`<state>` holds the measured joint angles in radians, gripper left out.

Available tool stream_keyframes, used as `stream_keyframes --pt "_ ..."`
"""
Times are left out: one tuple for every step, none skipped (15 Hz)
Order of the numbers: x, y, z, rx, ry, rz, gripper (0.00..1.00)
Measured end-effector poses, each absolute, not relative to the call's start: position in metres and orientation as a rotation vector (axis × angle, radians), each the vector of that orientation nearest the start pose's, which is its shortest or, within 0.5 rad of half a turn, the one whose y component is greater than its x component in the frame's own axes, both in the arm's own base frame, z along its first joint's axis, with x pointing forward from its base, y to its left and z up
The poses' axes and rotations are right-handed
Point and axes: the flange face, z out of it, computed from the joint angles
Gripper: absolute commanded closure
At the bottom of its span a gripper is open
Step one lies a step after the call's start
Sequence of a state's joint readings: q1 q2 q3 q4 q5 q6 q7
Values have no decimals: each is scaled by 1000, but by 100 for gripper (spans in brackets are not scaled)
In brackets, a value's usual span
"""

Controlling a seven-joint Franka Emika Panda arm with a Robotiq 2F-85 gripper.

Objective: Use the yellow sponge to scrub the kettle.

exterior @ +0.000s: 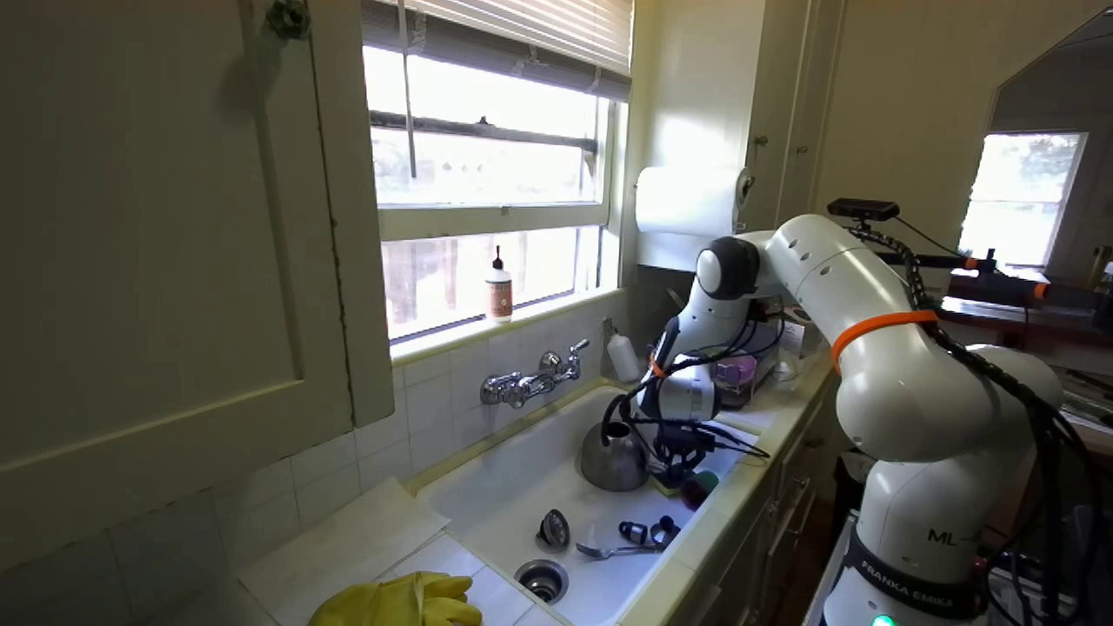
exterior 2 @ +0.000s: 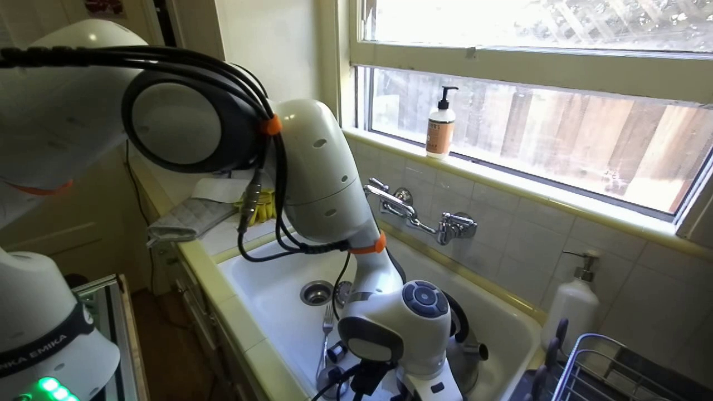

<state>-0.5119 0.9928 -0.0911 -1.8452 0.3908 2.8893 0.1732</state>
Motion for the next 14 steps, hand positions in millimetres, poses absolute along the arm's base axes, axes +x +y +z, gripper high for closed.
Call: stream_keyframes --pt "478 -358 -3 -2651 1637 -136 30" --pt "480 -359 1 -2653 1628 -170 23" --pt "482 -361 4 -2652 1622 -201 17" --pt "484 -362 8 -2652 1615 -231 8" --pt "486 -364 10 -2647 1611 -250 2" --pt "486 -364 12 -2639 1612 -255 0" --pt "486 -365 11 -2632 1615 -255 0" --pt "485 -365 10 -2626 1616 -248 0" --pt "484 -364 8 -2621 1616 -236 0" --pt "483 -363 6 -2615 1615 -221 0" --pt "483 -362 4 -2609 1615 -207 0" --pt "482 -362 2 -2606 1615 -198 0" --pt "482 -363 0 -2604 1616 -192 1" --pt "482 -364 0 -2602 1617 -190 0"
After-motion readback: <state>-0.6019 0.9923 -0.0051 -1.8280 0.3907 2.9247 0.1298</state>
